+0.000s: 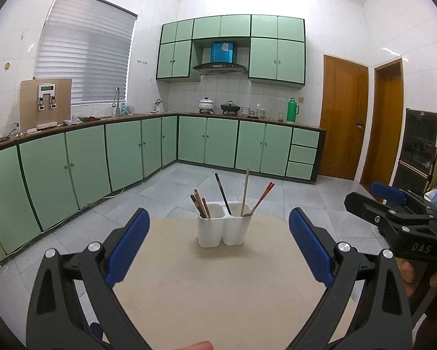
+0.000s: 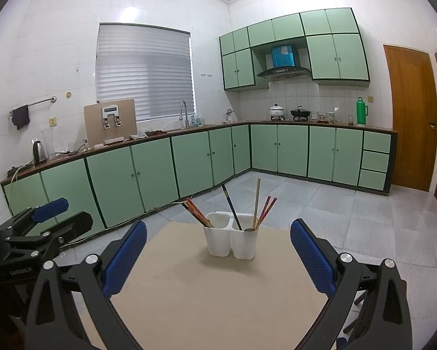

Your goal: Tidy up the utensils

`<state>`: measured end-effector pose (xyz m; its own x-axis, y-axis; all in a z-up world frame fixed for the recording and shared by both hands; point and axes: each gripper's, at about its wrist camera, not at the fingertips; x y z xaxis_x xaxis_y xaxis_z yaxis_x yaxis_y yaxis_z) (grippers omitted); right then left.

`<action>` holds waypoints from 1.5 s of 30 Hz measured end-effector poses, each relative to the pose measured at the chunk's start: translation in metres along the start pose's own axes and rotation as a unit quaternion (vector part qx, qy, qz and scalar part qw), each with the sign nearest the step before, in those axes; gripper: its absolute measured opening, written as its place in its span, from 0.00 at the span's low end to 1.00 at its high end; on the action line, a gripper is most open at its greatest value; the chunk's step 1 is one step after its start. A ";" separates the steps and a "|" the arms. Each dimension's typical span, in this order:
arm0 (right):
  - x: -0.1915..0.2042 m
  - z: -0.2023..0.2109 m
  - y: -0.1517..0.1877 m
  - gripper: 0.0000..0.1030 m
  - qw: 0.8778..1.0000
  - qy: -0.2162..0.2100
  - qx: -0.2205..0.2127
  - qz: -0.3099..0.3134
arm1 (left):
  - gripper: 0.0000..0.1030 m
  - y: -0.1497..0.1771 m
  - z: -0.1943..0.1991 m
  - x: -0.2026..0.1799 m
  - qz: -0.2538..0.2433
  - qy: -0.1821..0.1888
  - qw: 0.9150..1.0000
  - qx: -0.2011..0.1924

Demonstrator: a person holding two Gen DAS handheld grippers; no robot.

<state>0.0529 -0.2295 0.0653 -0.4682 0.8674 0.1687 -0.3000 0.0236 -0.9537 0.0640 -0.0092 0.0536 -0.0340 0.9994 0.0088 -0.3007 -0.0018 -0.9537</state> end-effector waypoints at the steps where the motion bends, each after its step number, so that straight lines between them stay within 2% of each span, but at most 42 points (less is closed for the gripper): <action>1: 0.000 0.001 0.000 0.94 1.000 0.000 0.000 0.000 | 0.91 0.000 0.000 0.000 0.000 0.000 1.000 -0.001; 45: 0.001 0.003 0.000 0.94 1.000 0.001 0.001 0.001 | 0.92 0.001 0.007 0.000 -0.005 -0.002 1.000 -0.004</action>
Point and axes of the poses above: each gripper's, at about its wrist camera, not at the fingertips, and z roughly against the way its jaws point, x to its left, y to its underside, and after that the axes turned 14 degrees about -y, right-handed
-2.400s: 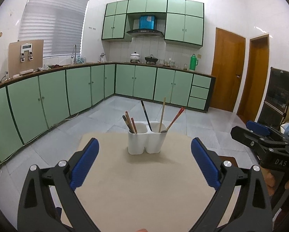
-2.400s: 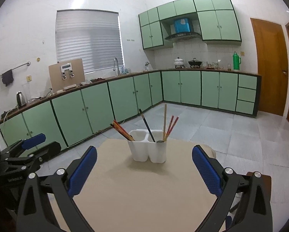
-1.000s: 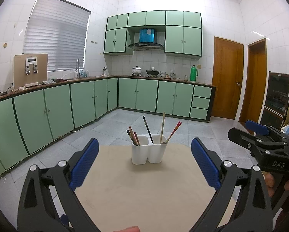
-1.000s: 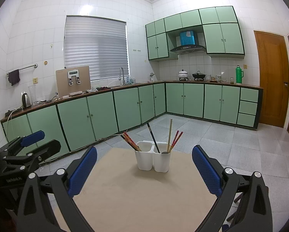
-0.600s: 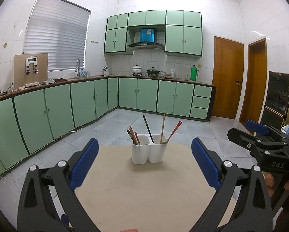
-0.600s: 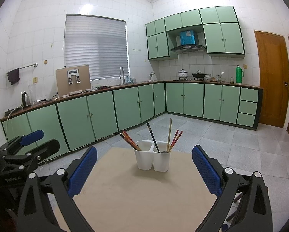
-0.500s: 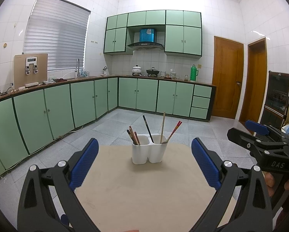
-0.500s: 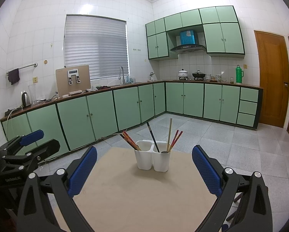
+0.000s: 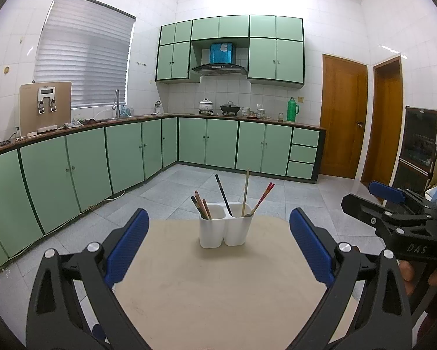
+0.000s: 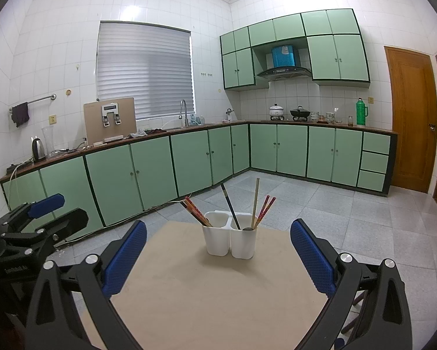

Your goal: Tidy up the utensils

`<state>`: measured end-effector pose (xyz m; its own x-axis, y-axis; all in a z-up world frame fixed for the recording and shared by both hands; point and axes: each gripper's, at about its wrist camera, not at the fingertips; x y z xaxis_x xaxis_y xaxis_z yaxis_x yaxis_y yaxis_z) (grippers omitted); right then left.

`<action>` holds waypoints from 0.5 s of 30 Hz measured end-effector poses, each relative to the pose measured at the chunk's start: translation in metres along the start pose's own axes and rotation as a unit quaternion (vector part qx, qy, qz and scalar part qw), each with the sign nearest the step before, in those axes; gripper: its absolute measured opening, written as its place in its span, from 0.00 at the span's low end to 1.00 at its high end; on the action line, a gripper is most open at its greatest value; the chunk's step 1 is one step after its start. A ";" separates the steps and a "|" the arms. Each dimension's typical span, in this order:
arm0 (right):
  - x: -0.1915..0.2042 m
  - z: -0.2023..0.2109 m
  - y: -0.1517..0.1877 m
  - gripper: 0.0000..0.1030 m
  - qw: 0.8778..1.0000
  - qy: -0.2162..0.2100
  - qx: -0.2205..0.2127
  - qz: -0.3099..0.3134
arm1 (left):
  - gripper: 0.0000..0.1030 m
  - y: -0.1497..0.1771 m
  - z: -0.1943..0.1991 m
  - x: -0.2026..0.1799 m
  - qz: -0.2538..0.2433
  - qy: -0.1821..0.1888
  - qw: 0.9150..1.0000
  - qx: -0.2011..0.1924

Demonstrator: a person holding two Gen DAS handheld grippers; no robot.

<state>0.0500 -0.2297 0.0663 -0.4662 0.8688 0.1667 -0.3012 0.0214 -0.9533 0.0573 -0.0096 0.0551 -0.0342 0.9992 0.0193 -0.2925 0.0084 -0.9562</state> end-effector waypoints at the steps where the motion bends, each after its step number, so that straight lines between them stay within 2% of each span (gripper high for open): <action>1: -0.001 0.001 0.000 0.94 1.000 0.001 0.000 0.000 | 0.92 0.000 0.000 0.000 0.000 0.000 1.000 0.000; 15: -0.012 0.003 0.003 0.94 1.000 0.005 0.006 -0.005 | 0.91 0.001 0.000 0.003 -0.002 0.002 1.000 0.004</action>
Point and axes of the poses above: each gripper's, at about its wrist camera, not at the fingertips, and z roughly against the way its jaws point, x to its left, y to its underside, and after that the axes turned 14 degrees about -y, right-handed
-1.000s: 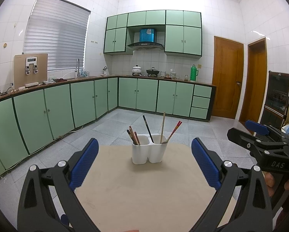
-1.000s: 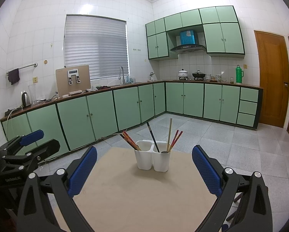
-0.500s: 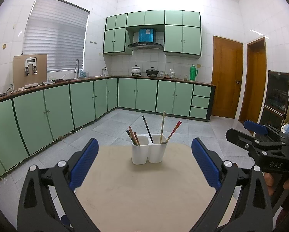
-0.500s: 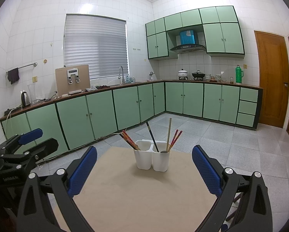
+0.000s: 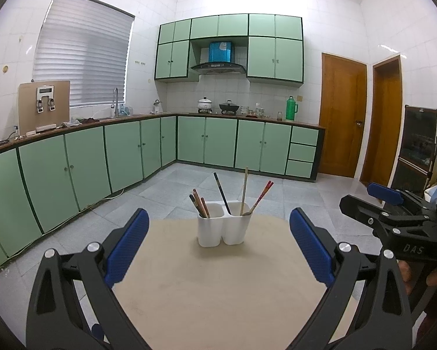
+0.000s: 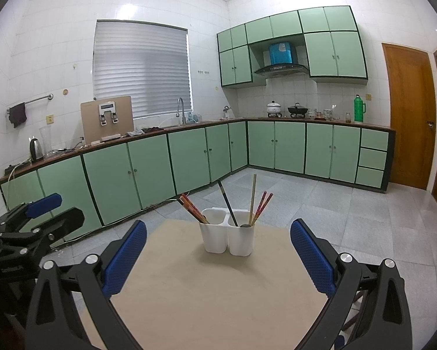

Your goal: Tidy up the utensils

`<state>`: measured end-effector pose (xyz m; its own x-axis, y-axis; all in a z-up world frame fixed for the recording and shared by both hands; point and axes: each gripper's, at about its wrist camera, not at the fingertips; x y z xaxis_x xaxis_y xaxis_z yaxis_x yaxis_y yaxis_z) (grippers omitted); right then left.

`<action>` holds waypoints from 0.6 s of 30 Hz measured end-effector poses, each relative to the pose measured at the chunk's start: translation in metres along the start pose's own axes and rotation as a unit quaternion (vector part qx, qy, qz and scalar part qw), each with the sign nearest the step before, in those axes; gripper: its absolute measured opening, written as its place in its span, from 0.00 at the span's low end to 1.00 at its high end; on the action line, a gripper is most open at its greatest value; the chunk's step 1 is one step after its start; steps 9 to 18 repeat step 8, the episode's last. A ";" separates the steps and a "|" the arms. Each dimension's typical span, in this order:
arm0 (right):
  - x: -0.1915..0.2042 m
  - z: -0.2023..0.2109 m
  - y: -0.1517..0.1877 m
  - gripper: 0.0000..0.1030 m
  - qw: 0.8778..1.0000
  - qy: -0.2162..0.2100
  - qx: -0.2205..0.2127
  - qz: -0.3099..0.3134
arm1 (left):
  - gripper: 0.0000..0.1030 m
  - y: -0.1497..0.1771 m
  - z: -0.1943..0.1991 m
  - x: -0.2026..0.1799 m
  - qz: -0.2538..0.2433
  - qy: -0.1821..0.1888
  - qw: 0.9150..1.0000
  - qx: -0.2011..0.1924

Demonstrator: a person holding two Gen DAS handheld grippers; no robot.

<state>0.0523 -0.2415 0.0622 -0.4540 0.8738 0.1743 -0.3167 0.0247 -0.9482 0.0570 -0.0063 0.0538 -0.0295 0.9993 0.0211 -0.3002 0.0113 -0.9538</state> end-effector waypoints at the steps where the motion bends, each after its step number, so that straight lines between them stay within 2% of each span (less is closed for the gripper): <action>1: 0.000 0.000 0.000 0.94 1.000 0.000 0.000 0.000 | 0.91 -0.001 -0.001 0.000 0.001 0.000 1.000 0.001; 18: 0.001 -0.001 0.000 0.94 1.000 0.000 0.002 0.000 | 0.92 -0.004 -0.001 0.001 0.000 -0.002 1.000 0.004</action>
Point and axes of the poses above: each gripper's, at about its wrist camera, not at the fingertips, and z roughly against the way its jaws point, x to its left, y to its underside, and after that the axes turned 14 degrees about -y, right-handed
